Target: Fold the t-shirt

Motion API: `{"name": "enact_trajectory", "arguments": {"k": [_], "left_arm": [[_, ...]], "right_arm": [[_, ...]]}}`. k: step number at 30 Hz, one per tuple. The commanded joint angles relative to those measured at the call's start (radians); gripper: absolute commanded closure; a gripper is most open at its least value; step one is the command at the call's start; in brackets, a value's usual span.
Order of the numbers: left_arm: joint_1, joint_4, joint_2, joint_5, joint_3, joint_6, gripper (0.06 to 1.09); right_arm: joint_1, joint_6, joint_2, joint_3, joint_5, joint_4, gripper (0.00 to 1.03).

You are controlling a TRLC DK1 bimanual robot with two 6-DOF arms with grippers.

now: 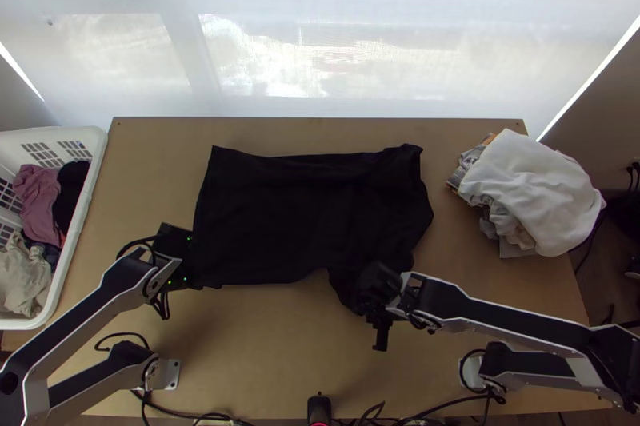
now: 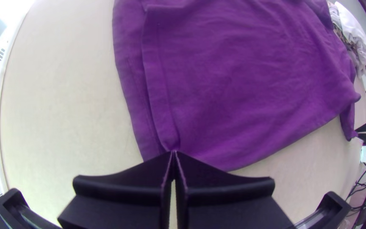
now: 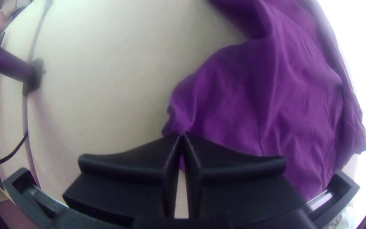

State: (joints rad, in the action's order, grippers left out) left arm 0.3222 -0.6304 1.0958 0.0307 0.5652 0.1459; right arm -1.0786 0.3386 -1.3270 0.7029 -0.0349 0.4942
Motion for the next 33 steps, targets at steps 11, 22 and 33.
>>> {"name": "enact_trajectory", "arguments": {"k": [11,22,33], "left_arm": [[-0.058,-0.022,-0.08,0.017,0.041,-0.014,1.05],[-0.103,-0.006,-0.048,0.029,0.136,-0.029,1.05],[-0.13,0.041,0.042,0.029,0.252,-0.045,1.05]], "right_arm": [[0.324,0.028,0.124,0.083,0.001,0.101,1.0],[0.427,0.057,0.127,0.168,0.001,0.106,1.0],[0.54,0.091,0.101,0.242,0.001,0.024,1.0]]}}
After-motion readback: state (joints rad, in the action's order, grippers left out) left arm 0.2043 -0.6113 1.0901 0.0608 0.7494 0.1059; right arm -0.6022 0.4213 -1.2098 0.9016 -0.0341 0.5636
